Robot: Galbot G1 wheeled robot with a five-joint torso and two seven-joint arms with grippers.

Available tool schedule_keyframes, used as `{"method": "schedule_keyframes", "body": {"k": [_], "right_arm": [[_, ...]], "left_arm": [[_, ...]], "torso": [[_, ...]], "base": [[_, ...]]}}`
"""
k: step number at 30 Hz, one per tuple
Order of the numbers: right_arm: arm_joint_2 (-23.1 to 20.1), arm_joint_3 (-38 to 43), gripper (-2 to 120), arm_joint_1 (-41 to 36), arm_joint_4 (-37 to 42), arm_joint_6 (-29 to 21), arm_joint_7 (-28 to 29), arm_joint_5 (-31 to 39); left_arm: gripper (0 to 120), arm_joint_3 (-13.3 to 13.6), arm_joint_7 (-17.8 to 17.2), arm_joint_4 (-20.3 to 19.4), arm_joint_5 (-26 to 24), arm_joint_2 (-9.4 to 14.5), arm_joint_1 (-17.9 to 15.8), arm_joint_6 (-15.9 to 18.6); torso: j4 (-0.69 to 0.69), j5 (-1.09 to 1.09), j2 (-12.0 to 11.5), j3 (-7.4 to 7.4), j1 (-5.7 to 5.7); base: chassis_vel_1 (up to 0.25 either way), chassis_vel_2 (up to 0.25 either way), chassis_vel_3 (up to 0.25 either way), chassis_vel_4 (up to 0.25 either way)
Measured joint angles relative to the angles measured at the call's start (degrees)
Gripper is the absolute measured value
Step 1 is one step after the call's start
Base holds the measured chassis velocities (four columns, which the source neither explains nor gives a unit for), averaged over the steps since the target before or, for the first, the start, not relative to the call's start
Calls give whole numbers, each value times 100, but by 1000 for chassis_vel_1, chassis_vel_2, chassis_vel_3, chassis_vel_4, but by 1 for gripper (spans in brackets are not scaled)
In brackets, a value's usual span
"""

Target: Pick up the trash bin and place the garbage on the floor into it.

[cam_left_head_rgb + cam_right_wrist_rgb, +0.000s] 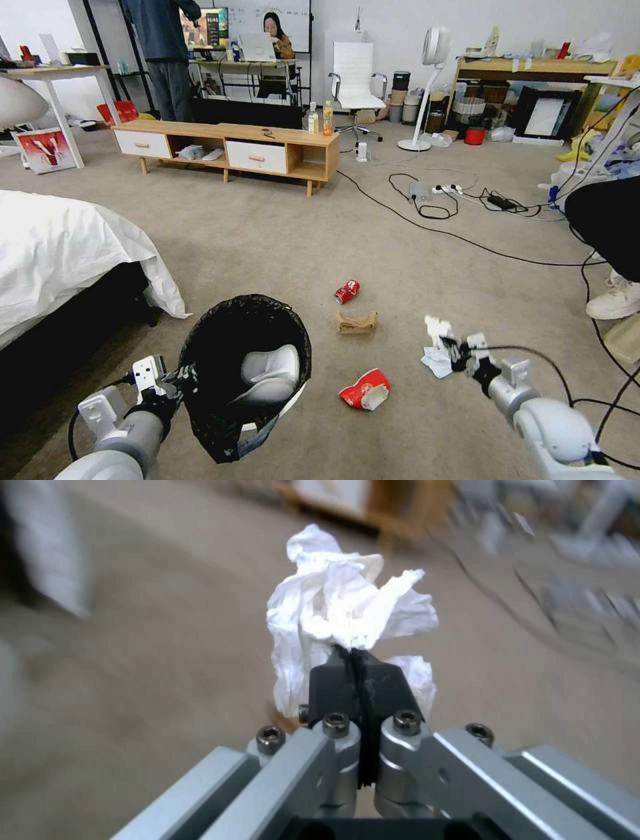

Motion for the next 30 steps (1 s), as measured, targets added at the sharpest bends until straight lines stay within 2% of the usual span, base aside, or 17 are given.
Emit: {"method": "schedule_keyframes", "body": {"k": [1, 3, 4, 7, 11, 14, 18, 24, 28, 30], "right_arm": [[0, 0, 0, 0, 0, 0, 0, 0], [-121, -168, 0, 38, 233, 368, -312, 291], [-121, -168, 0, 38, 233, 368, -312, 291], [-277, -420, 0, 103, 521, 795, -706, 661], [-391, -582, 0, 143, 669, 941, -896, 847], [-624, -1007, 0, 278, 821, 1143, -1211, 1162], [-767, -1475, 0, 525, 827, 1242, -1332, 1330], [-778, -1968, 0, 864, 757, 1255, -1418, 1413], [-777, -2126, 0, 946, 729, 1244, -1430, 1435], [-782, -2355, 0, 1026, 679, 1231, -1455, 1441]], "left_arm": [[2, 0, 0, 0, 0, 0, 0, 0], [2, 23, 0, 27, 2, 4, 5, 7], [2, 23, 0, 27, 2, 4, 5, 7], [2, 58, 0, 88, 26, -2, 28, 25], [2, 88, 0, 116, 36, -3, 27, 33], [2, 183, -8, 155, 47, 11, -6, 81], [2, 318, -13, 212, 48, 109, -74, 117], [2, 539, -14, 358, 57, 297, -229, 152], [2, 641, -14, 432, 62, 342, -299, 159], [2, 863, -14, 582, 64, 402, -441, 159]], "torso": [[0, 0, 0, 0, 0], [0, 2, 0, 0, 0], [0, 2, 0, 0, 0], [0, 2, 0, 0, 0], [0, 0, 0, 0, 0], [-1, 1, 1, 0, 0], [0, 1, 1, 0, 0], [0, 1, 1, 0, 0], [0, 1, 1, 0, 0], [0, 1, 0, 0, 0]], "base": [[0, 0, 0, 0], [0, 0, 0, 0], [0, 0, 0, 0], [0, 0, 0, 0], [0, 0, 0, 0], [0, 0, 0, 0], [0, 0, 0, 0], [0, 0, 0, 0], [0, 0, 0, 0], [0, 0, 0, 0]]}}
